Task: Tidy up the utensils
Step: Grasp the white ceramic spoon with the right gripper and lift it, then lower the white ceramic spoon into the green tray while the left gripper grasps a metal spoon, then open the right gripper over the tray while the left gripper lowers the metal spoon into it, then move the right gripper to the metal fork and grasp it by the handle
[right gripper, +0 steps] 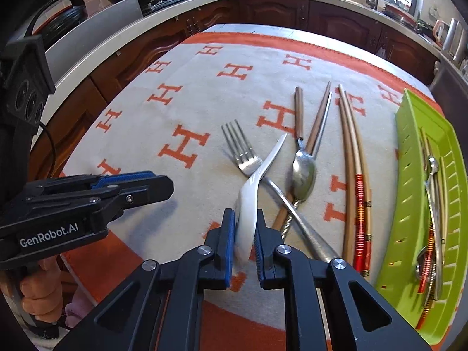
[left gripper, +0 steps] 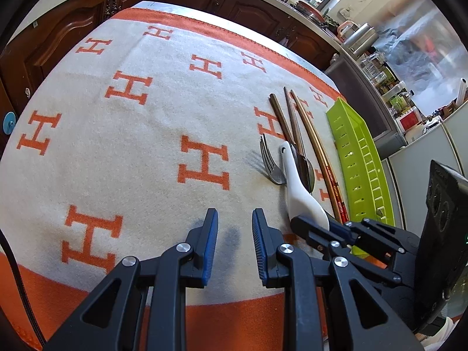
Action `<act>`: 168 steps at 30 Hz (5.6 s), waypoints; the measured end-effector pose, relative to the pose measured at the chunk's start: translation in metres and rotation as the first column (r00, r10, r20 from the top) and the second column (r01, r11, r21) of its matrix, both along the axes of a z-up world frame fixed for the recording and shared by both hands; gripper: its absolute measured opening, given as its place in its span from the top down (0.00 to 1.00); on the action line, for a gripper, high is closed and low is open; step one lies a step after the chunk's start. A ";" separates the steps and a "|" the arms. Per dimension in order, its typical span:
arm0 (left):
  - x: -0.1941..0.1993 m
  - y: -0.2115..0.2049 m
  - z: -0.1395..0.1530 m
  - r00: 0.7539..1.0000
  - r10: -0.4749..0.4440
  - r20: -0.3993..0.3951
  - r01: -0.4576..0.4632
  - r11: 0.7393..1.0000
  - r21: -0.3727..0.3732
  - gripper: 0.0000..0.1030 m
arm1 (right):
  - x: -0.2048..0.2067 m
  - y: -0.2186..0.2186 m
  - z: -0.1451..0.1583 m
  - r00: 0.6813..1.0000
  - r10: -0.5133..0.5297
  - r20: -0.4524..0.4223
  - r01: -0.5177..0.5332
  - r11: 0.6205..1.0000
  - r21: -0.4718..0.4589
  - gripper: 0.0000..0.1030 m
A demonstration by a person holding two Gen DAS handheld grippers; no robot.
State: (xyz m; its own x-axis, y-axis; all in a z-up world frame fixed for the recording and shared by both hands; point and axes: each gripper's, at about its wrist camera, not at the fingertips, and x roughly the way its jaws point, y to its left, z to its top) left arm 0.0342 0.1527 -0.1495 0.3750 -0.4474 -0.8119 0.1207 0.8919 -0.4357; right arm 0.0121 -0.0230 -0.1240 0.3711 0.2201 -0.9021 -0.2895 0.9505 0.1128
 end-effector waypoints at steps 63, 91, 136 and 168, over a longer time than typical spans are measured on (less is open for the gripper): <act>0.096 -0.114 0.003 0.992 -0.045 -0.115 0.040 0.998 -0.049 0.80 | -0.014 -0.229 0.014 0.904 -0.427 -0.004 0.421 0.889 0.182 0.93; 0.079 -0.116 -0.010 0.982 -0.039 -0.184 0.034 0.999 -0.030 0.80 | -0.025 -0.235 0.026 0.898 -0.439 -0.004 0.428 0.874 0.230 0.91; 0.049 -0.221 0.088 0.956 -0.285 0.062 0.280 0.957 0.082 0.99 | -0.065 -0.279 0.055 0.807 -0.591 0.001 0.551 0.752 0.362 0.69; 0.029 -0.166 0.081 0.976 -0.212 0.045 0.197 0.954 0.224 0.58 | -0.072 -0.289 0.049 0.757 -0.654 0.000 0.604 0.699 0.383 0.67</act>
